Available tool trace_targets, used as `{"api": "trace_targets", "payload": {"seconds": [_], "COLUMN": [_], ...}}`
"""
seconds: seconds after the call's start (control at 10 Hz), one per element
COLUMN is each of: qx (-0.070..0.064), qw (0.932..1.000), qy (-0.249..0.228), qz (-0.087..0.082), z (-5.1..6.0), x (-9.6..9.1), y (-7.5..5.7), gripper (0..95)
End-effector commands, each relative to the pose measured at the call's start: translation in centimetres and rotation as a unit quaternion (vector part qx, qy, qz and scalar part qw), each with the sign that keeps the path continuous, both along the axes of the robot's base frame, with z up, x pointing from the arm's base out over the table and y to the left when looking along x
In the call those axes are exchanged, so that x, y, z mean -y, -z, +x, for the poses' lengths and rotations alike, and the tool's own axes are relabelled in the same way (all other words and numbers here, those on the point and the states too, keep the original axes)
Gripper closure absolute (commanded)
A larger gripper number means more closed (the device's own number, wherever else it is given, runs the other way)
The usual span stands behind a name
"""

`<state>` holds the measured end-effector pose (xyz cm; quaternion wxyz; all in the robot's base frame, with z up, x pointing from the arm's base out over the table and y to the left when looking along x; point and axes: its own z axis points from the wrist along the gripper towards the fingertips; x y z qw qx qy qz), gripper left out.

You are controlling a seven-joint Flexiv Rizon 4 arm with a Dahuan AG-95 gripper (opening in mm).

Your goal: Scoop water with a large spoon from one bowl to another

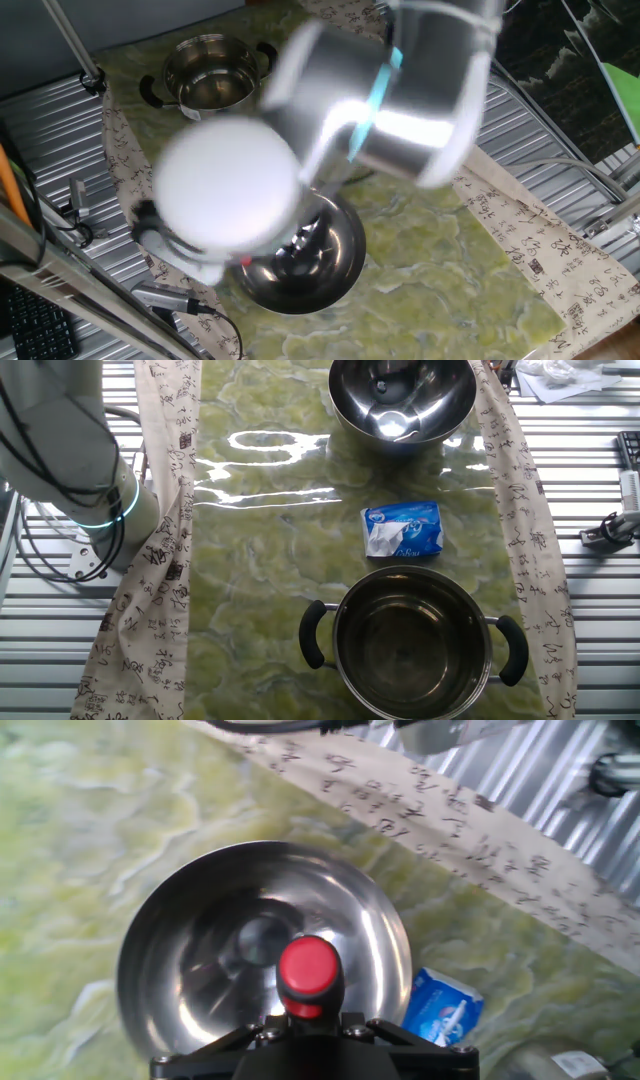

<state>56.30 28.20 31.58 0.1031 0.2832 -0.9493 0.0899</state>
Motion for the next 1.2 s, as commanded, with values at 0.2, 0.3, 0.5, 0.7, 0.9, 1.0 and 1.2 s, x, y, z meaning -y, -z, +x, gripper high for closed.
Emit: {"api": "trace_targets", "payload": {"seconds": [0.2,0.3,0.5,0.7,0.9,1.0,1.2], "qx": [0.001,0.0,-0.001,-0.004,-0.011,-0.013,-0.021], "qw": [0.9982,0.9973,0.9963,0.9954,0.9936,0.9932,0.9904], "qy": [-0.009,-0.013,-0.015,-0.021,-0.043,-0.048,-0.084], "qz": [0.059,0.073,0.085,0.093,0.104,0.105,0.107], "z": [-0.6,-0.6,-0.8,-0.9,-1.2,-1.3,-1.7], "x": [1.2,1.7,2.3,2.7,3.8,4.1,5.5], "y": [-0.2,-0.3,-0.5,-0.7,-1.1,-1.2,-1.6], "gripper": [95.0,95.0,95.0,95.0,95.0,95.0,95.0]}}
